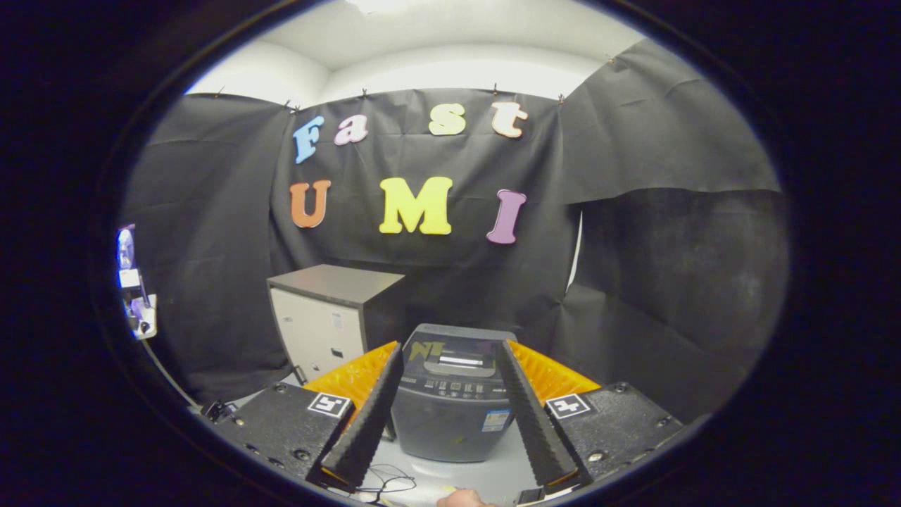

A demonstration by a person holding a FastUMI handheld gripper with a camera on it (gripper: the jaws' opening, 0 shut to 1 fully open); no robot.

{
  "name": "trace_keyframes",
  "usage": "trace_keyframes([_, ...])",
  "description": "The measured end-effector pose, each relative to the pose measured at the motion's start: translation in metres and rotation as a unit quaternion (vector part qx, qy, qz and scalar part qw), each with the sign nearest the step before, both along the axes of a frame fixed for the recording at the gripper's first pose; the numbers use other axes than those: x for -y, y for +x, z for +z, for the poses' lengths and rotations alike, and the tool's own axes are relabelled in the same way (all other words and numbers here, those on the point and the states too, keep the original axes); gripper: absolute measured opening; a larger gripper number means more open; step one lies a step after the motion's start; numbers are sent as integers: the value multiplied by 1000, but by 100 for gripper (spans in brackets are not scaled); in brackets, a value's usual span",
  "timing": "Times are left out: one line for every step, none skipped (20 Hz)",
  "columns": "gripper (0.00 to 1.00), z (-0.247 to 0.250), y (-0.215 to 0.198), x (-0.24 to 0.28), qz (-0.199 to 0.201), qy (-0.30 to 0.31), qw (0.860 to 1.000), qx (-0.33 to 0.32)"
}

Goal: Put the clothes into the washing machine and then close the washing machine lid.

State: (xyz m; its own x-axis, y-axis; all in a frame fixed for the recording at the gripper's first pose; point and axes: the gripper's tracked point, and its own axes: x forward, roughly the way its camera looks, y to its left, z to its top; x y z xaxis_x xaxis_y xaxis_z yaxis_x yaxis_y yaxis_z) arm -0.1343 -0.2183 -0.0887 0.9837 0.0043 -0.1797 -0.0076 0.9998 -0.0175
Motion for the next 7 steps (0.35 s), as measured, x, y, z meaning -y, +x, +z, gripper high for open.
trace_keyframes([86,1,-8,4,0,6,1000,1])
trace_keyframes([87,1,-14,6,3,11,1000,3])
trace_keyframes([88,1,-20,7,6,13,1000,4])
trace_keyframes([88,3,-25,9,10,15,1000,8])
trace_keyframes([89,7,-30,11,12,13,1000,13])
trace_keyframes([89,9,-33,13,13,11,1000,18])
trace_keyframes([89,11,-35,14,14,8,1000,23])
